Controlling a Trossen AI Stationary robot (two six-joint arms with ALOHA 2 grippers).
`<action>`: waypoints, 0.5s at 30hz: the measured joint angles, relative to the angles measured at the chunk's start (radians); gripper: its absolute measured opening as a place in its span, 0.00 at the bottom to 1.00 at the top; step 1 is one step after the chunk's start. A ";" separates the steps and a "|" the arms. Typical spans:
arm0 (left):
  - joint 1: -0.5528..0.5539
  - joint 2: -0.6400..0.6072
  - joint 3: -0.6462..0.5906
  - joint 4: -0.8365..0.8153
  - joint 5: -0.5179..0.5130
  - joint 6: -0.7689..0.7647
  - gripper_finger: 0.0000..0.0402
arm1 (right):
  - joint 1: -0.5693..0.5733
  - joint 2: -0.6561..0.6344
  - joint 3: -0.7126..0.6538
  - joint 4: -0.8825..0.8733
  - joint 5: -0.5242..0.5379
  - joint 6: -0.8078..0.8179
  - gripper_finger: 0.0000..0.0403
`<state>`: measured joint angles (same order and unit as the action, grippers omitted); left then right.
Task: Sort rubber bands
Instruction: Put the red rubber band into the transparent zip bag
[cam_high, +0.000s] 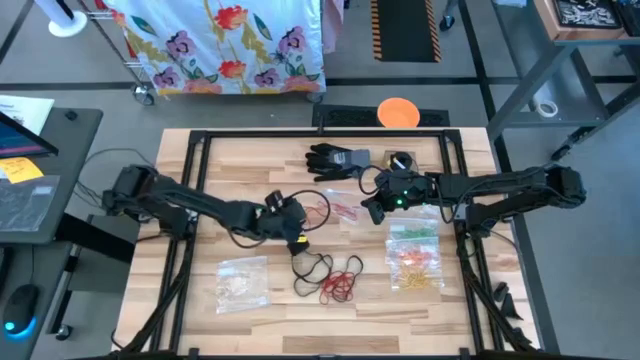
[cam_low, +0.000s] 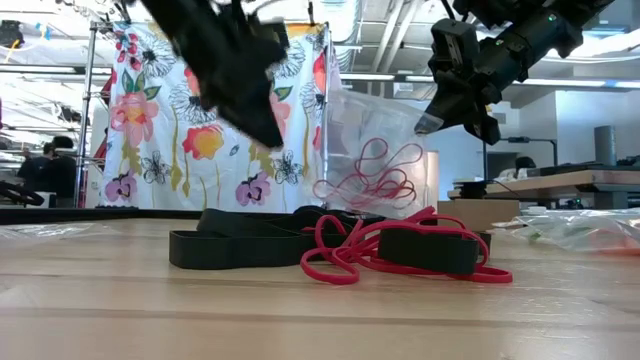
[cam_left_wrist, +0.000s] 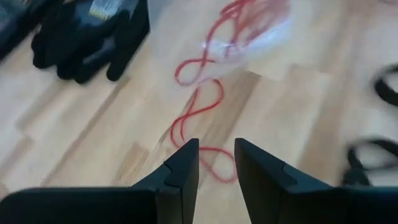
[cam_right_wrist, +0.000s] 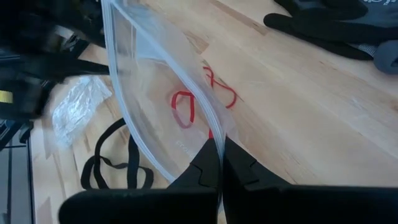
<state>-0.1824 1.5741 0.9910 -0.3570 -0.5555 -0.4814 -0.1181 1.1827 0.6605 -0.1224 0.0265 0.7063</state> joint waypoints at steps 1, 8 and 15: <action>0.007 0.024 -0.008 0.031 -0.006 -0.029 0.24 | 0.000 0.000 0.000 0.000 0.000 0.000 0.00; 0.063 0.192 -0.014 0.110 0.029 -0.122 0.24 | -0.001 0.000 0.000 -0.002 0.000 0.000 0.00; 0.114 0.292 -0.012 0.132 0.066 -0.159 0.24 | 0.000 0.000 0.000 -0.009 -0.001 0.000 0.00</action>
<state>-0.0680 1.8659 0.9790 -0.2247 -0.4892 -0.6402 -0.1177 1.1824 0.6605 -0.1309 0.0257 0.7063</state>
